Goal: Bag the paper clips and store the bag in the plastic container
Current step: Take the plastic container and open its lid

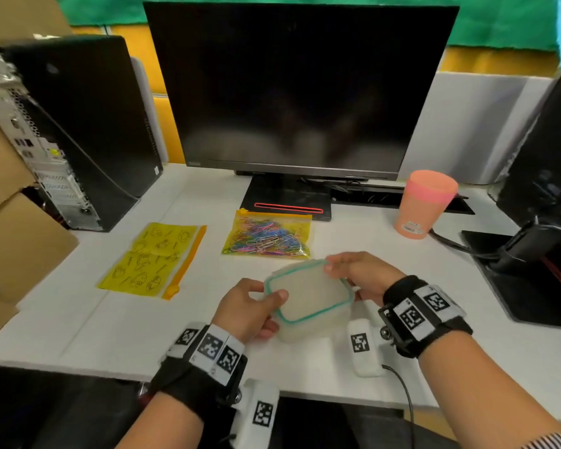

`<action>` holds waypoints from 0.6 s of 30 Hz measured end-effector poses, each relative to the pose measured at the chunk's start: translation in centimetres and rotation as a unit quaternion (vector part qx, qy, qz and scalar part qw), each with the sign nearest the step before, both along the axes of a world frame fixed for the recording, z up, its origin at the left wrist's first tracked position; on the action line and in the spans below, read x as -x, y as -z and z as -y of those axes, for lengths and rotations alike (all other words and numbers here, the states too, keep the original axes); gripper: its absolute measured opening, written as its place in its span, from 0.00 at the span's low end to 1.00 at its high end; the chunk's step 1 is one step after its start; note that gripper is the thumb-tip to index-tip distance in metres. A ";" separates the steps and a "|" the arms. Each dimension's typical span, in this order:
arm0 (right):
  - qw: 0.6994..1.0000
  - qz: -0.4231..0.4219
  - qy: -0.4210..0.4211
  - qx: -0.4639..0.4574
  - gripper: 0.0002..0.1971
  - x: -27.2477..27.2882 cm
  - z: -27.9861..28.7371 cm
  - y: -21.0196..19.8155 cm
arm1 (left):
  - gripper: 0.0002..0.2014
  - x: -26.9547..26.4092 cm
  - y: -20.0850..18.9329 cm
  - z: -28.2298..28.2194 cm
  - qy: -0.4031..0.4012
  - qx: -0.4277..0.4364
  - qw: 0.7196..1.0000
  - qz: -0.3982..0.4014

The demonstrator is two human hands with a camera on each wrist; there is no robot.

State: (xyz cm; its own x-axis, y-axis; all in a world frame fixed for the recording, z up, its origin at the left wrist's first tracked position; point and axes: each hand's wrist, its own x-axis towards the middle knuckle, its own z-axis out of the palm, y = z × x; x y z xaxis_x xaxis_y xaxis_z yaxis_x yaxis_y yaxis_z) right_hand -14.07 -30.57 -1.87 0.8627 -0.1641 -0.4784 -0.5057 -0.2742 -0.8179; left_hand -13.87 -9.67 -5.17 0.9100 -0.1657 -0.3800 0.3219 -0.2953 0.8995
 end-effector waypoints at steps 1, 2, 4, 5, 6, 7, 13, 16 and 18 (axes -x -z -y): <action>0.999 -0.027 -0.013 -0.011 0.06 0.0 -0.2 0.1 | 0.20 -0.5 0.1 0.0 -0.008 0.003 1.000 0.005; 0.999 -0.040 -0.015 -0.029 0.03 0.0 -0.3 0.3 | 0.19 -1.0 0.1 0.0 -0.013 0.006 1.000 0.003; 0.994 -0.048 0.001 -0.094 0.03 0.0 -0.2 0.7 | 0.20 -1.6 0.3 -0.1 -0.018 0.028 0.999 -0.030; 0.991 -0.053 0.005 -0.120 0.04 0.2 -0.3 0.8 | 0.21 -1.8 0.4 0.0 -0.018 0.034 0.998 -0.042; 0.990 -0.059 0.002 -0.132 0.05 0.3 -0.4 0.8 | 0.21 -1.8 0.4 0.1 -0.019 0.028 0.999 -0.039; 0.990 -0.059 0.004 -0.124 0.06 0.3 -0.6 0.8 | 0.20 -1.9 0.5 0.3 -0.022 0.009 1.000 -0.015; 0.987 0.076 0.037 0.137 0.13 -0.1 -0.8 0.7 | 0.16 -2.2 -0.4 0.3 -0.028 -0.135 0.978 0.155; 0.992 0.084 0.020 0.088 0.12 0.4 -0.3 -0.4 | 0.20 -4.0 -1.3 -1.8 -0.034 -0.235 0.949 0.208; 0.996 0.061 0.013 -0.067 0.14 0.7 -0.1 -1.4 | 0.22 -6.3 -1.4 -3.8 -0.034 -0.333 0.917 0.218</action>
